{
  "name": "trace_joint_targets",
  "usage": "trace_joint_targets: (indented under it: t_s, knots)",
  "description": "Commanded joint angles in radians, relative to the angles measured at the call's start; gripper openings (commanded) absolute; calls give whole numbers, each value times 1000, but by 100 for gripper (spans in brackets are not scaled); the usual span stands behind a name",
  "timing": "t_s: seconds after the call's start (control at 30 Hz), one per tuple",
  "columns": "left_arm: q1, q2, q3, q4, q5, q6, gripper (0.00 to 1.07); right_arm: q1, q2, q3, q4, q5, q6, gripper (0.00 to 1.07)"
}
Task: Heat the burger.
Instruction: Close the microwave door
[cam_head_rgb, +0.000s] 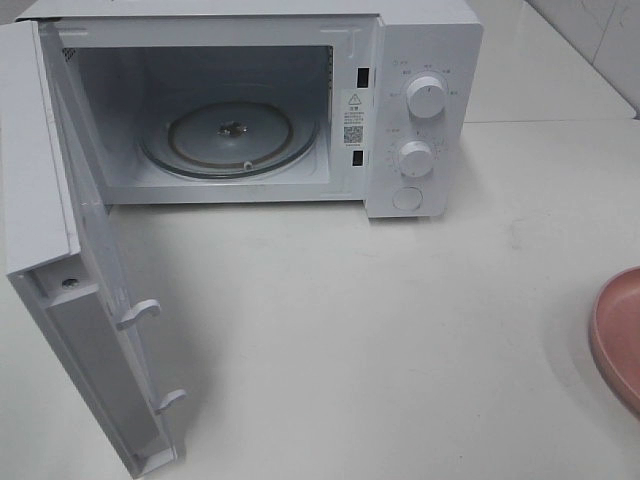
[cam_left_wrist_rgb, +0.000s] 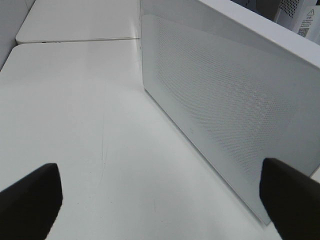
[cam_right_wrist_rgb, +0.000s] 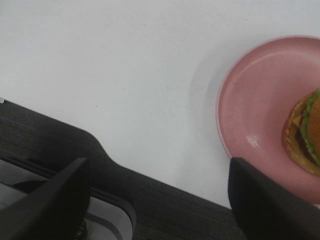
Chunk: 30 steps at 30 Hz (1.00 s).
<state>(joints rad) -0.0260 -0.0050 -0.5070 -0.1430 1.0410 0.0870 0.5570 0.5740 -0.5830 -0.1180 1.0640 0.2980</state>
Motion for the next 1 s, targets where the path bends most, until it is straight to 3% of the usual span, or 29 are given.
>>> trace_joint_targets:
  t_s: [0.03,0.13,0.2,0.4,0.5,0.57,0.77,1.0]
  knots:
    - [2,-20,6,0,-2,-7,101,-118,-66,25,18,-5,-69,73]
    - [2,-20,6,0,-2,-7,101,-141,-83,29,24,-6,-84,73]
    - [2,-20,6,0,-2,-7,101,-250,-180,47,80,-12,-149,73]
    - [2,-20,6,0,-2,-7,101,-388,-331,73,132,-21,-226,73]
    - [2,-20,6,0,-2,-7,101,-410,-358,73,134,-21,-230,73]
    - [2,-20,6,0,-2,-7,101,-479,-455,73,134,-21,-230,73]
    - [2,-20,6,0,-2,-7,101,-555,-568,73,134,-21,-230,73]
    - [2,-20,6,0,-2,-7,101,-567,-605,73,137,-21,-234,73]
